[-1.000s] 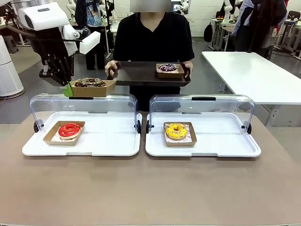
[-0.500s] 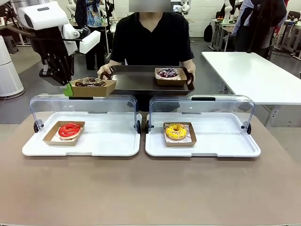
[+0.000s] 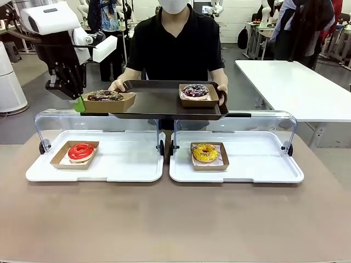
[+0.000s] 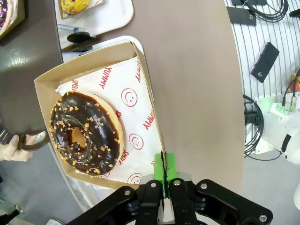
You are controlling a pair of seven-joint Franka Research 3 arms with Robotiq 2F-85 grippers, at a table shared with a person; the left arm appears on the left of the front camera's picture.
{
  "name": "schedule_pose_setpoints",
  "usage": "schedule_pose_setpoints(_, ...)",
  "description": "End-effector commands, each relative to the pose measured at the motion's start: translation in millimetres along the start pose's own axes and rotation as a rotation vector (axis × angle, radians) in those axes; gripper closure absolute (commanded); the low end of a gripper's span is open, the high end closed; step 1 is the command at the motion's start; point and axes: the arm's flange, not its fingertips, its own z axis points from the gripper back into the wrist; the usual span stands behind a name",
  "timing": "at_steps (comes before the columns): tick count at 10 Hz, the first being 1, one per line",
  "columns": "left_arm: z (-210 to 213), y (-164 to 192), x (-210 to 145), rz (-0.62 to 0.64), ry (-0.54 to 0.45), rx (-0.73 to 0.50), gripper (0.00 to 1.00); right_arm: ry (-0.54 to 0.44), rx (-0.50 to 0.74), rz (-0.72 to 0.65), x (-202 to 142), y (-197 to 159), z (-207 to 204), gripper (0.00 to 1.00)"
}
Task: Provide the desired donut to the person.
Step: Place the picked Paper togo box onto the Handle tray extended by the person.
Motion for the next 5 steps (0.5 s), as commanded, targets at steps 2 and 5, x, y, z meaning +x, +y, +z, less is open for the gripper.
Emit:
schedule_pose_setpoints(2, 3, -2, 1, 0.011, 0.003, 0.008, 1.0, -0.005, 0.002, 0.002, 0, 0, 1, 0.0)
schedule_pose_setpoints(5, 32, 64, 25, -0.003, -0.017, 0.0, 0.98, -0.005, 0.002, 0.002, 0, 0, 1, 0.0)
